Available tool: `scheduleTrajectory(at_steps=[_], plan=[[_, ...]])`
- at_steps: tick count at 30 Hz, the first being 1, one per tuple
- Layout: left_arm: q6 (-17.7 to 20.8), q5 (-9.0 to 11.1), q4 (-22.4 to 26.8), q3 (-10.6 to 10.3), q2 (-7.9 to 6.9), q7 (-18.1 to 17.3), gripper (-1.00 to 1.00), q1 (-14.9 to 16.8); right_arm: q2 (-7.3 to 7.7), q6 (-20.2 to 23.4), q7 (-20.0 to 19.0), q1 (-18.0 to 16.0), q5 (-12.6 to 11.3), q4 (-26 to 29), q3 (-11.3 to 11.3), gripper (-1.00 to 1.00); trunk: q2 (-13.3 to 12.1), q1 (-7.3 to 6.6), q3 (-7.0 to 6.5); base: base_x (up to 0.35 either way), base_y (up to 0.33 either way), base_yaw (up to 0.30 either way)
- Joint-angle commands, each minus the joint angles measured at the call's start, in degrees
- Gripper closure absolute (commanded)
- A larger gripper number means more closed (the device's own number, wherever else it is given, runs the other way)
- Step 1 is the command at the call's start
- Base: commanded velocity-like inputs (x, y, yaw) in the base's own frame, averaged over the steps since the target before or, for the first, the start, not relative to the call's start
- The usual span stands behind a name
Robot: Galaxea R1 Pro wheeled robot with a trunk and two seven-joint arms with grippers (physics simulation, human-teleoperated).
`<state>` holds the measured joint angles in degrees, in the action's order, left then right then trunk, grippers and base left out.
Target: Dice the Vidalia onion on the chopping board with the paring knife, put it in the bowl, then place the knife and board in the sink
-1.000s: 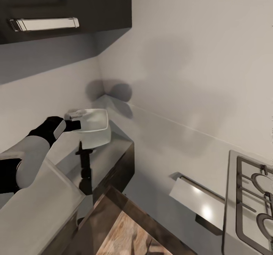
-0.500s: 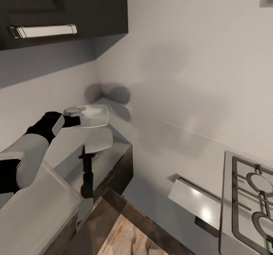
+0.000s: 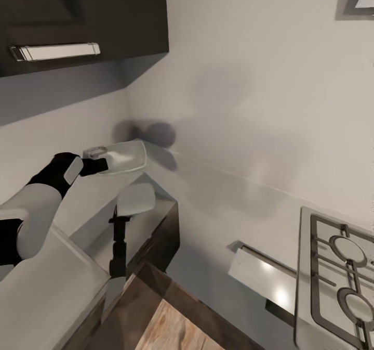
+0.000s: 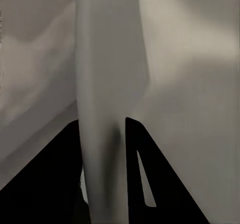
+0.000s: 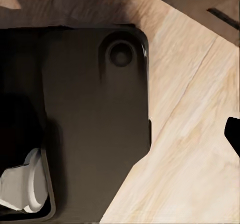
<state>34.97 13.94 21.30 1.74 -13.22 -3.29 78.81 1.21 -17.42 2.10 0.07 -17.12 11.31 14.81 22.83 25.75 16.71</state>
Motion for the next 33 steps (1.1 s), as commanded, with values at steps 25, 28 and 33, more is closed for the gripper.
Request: scheduleTrajectory(at_steps=[25,28,33], plan=[[2.7,0.9,0.0,0.2,-5.12,-0.1,1.00,0.0,0.96,-0.7,0.1,0.0,-0.1,7.0,0.7,-1.00,0.1,0.03,-1.18,-0.142,0.000,-0.040],[2.7,0.9,0.1,0.3,-5.21,-0.1,1.00,0.0,0.98,-2.7,0.1,0.0,-0.1,7.7,0.7,-1.00,0.1,0.03,-1.18,-0.334,0.000,0.000],[3.1,0.9,0.2,0.9,-5.24,-0.1,1.00,0.0,0.96,-4.3,0.1,0.0,-0.1,7.8,0.7,-1.00,0.1,0.03,-1.18,-0.334,0.000,0.015]])
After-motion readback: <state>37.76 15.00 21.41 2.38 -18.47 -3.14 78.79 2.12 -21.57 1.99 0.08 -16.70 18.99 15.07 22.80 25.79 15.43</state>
